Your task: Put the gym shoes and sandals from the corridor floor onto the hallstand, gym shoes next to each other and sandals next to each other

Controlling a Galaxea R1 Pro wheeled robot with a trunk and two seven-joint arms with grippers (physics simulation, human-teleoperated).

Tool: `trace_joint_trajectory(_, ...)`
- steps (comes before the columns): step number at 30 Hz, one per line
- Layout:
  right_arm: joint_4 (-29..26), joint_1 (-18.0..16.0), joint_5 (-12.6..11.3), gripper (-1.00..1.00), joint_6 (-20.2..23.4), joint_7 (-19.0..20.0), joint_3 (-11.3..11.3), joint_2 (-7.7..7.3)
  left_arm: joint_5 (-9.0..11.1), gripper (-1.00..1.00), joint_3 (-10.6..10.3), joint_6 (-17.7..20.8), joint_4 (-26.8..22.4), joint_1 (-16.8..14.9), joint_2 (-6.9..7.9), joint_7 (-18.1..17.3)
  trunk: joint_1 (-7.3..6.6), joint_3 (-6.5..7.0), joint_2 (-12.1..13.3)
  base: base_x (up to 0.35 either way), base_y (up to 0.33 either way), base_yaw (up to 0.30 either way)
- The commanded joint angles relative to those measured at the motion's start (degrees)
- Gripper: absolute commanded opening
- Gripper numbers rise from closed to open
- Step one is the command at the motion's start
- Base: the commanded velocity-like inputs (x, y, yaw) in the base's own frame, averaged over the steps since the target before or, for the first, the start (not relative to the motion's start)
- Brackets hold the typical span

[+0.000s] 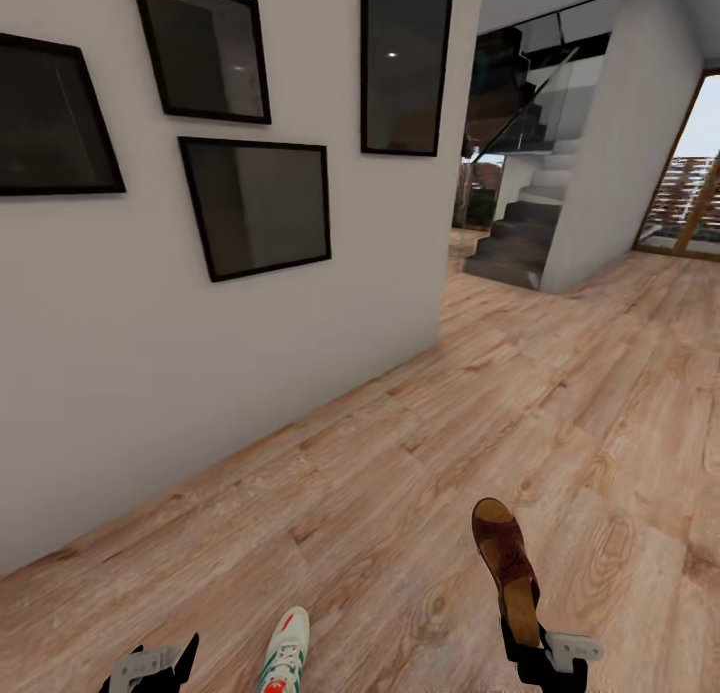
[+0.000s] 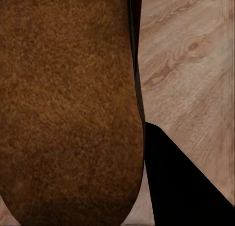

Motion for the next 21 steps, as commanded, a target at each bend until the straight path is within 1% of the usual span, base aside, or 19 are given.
trace_joint_trajectory(1,0.07,-0.05,-0.81,-1.0,-0.1,0.5,0.37,-0.01,-0.62,1.0,0.43,-0.32,-0.04,-0.07,-0.08,-0.33,-0.01,-0.05,-0.02,0.0,0.003,-0.244)
trace_joint_trajectory(4,0.07,-0.05,-0.81,-1.0,-0.1,0.5,0.37,-0.01,-0.66,1.0,0.43,-0.32,-0.04,-0.07,-0.09,-0.34,-0.01,-0.05,-0.02,-0.161,0.001,-0.257)
trace_joint_trajectory(7,0.05,-0.05,-0.81,-1.0,-0.1,0.5,0.37,-0.01,-0.67,1.0,0.43,-0.32,-0.04,-0.07,-0.09,-0.32,-0.01,-0.05,-0.02,-0.287,0.0,-0.251)
trace_joint_trajectory(10,0.04,-0.05,-0.81,-1.0,-0.1,0.5,0.37,-0.01,-0.67,1.0,0.43,-0.32,-0.04,-0.07,-0.09,-0.32,-0.01,-0.05,-0.02,-0.316,0.0,-0.163)
trace_joint_trajectory(12,0.05,-0.05,-0.8,-1.0,-0.1,0.5,0.37,-0.01,-0.63,1.0,0.43,-0.32,-0.04,-0.07,-0.09,-0.31,-0.01,-0.05,-0.02,-0.308,0.0,-0.075)
trace_joint_trajectory(15,0.06,-0.05,-0.75,-1.0,-0.1,0.56,0.37,-0.07,-0.6,1.0,0.46,-0.32,-0.04,-0.07,-0.09,-0.31,-0.01,-0.05,-0.02,-0.166,0.0,-0.035)
trace_joint_trajectory(21,0.07,-0.05,-0.65,-1.0,-0.11,0.59,0.37,-0.33,-0.59,1.0,0.52,-0.32,-0.04,-0.07,-0.09,-0.31,-0.01,-0.05,-0.02,-0.033,0.0,-0.007)
